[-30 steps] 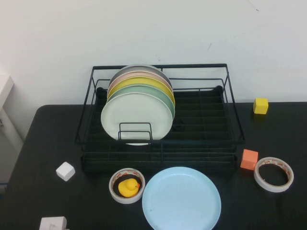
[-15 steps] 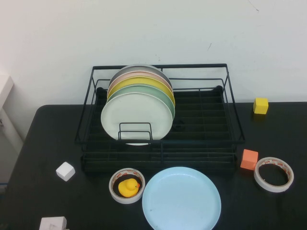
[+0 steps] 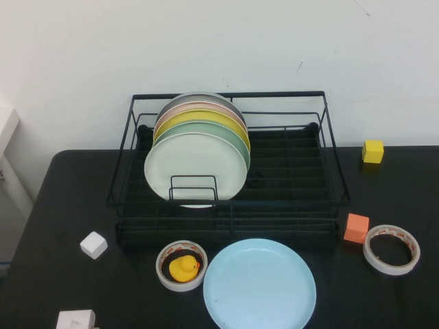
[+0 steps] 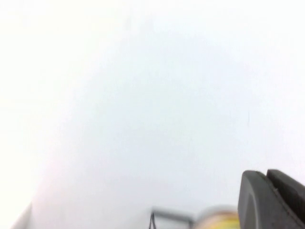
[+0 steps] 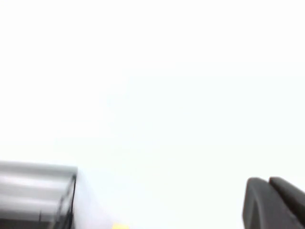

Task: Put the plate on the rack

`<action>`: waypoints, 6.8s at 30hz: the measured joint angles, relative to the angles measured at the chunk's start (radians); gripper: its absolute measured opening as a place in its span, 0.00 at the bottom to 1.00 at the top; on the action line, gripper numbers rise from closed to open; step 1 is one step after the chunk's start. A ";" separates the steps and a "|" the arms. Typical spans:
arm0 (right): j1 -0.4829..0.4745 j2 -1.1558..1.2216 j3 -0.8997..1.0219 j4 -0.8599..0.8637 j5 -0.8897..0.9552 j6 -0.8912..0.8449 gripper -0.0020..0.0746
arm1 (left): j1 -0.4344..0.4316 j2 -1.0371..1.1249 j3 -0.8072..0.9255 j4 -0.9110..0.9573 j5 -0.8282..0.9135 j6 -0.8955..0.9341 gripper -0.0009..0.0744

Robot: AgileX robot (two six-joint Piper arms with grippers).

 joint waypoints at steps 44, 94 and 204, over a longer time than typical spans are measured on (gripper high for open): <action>0.000 0.677 -0.502 0.526 0.811 -0.551 0.02 | 0.000 0.544 -0.559 -0.269 0.714 0.185 0.01; 0.439 1.691 -0.649 1.298 0.662 -1.127 0.37 | 0.000 0.407 -0.604 -0.055 0.937 0.018 0.01; 0.768 1.729 -0.960 1.775 0.890 -1.732 0.78 | 0.000 0.401 -0.311 -0.476 0.838 0.373 0.13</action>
